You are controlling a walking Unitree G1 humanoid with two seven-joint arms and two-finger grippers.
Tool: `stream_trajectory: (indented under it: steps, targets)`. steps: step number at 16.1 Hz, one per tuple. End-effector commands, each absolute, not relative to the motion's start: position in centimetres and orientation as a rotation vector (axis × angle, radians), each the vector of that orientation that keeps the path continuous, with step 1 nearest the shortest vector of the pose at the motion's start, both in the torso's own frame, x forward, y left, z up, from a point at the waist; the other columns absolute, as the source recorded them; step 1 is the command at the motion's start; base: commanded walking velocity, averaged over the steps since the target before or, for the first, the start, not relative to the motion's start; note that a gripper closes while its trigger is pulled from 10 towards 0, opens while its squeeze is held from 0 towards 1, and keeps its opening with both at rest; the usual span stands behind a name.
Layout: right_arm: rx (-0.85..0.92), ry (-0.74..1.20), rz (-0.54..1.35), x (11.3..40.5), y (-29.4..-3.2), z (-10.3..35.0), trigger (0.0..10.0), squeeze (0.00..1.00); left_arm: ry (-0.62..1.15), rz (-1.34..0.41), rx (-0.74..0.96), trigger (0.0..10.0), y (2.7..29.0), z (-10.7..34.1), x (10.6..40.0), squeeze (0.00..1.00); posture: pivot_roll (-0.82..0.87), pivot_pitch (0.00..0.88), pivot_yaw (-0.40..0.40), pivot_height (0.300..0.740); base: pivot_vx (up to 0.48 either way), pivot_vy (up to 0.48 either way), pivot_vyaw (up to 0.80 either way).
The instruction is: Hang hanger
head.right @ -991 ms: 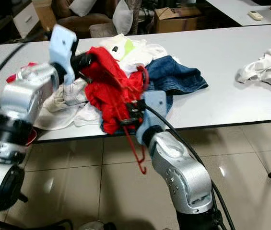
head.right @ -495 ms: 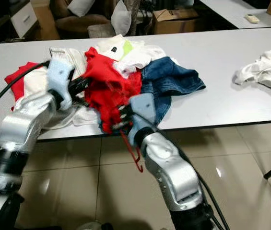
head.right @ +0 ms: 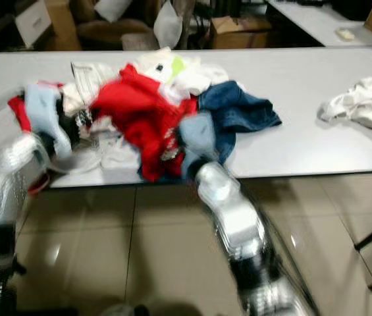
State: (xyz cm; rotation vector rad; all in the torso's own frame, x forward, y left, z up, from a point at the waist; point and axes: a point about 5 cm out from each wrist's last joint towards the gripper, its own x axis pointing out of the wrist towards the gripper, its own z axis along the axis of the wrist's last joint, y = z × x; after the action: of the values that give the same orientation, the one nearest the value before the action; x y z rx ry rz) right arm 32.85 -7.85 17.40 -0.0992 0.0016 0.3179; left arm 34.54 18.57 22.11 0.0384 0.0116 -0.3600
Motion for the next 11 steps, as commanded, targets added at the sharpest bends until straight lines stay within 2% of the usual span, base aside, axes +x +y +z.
stream_trajectory:
  steps: [1,2,3,4,5,6,8,9,11]
  targets:
    - [-0.12,-0.133,0.213,35.8,-10.4,21.0,10.0,0.0,-0.115,-0.337,0.014,0.0,18.6,25.7,36.2,0.0,-0.09,0.0,0.048,0.74,0.0,0.0,0.0]
    - [-0.144,-0.274,0.178,37.6,-11.4,25.4,10.0,0.0,-0.265,-0.33,0.01,0.0,18.6,29.9,37.3,0.0,-0.09,0.0,0.042,0.74,0.0,0.0,0.0]
    - [-0.105,-0.451,0.168,37.9,-12.1,30.9,10.0,0.0,-0.429,-0.339,0.025,0.0,18.8,35.1,37.1,0.0,-0.07,0.0,0.021,0.74,0.0,0.0,0.0]
    - [-0.068,-0.556,0.208,37.4,-12.2,34.0,10.0,0.0,-0.536,-0.359,0.017,0.0,19.1,38.7,36.0,0.0,-0.06,0.0,0.017,0.74,0.0,0.0,0.0]
    - [-0.081,-0.559,0.229,37.2,-12.3,33.8,10.0,0.0,-0.546,-0.372,0.034,0.0,19.1,39.1,35.3,0.0,-0.05,0.0,0.013,0.74,0.0,0.0,0.0]
    - [-0.095,-0.53,0.24,37.1,-12.3,33.0,10.0,0.0,-0.523,-0.373,0.054,0.0,19.0,38.6,35.1,0.0,-0.05,0.0,0.01,0.74,0.0,0.0,0.0]
    - [-0.072,-0.34,0.293,36.4,-12.0,26.4,10.0,0.0,-0.366,-0.415,0.12,0.0,18.2,34.2,35.2,0.0,-0.05,0.0,0.01,0.74,0.0,0.0,0.0]
    - [-0.04,-0.257,0.304,35.5,-12.0,23.5,10.0,0.0,-0.325,-0.446,0.083,0.0,17.4,32.7,35.1,0.0,-0.06,0.0,0.016,0.74,0.0,0.0,0.0]
    - [0.007,-0.116,0.337,32.5,-12.3,18.8,10.0,0.0,-0.11,-0.526,0.093,0.0,16.0,27.8,34.5,0.0,-0.08,0.0,0.025,0.74,0.0,0.0,0.0]
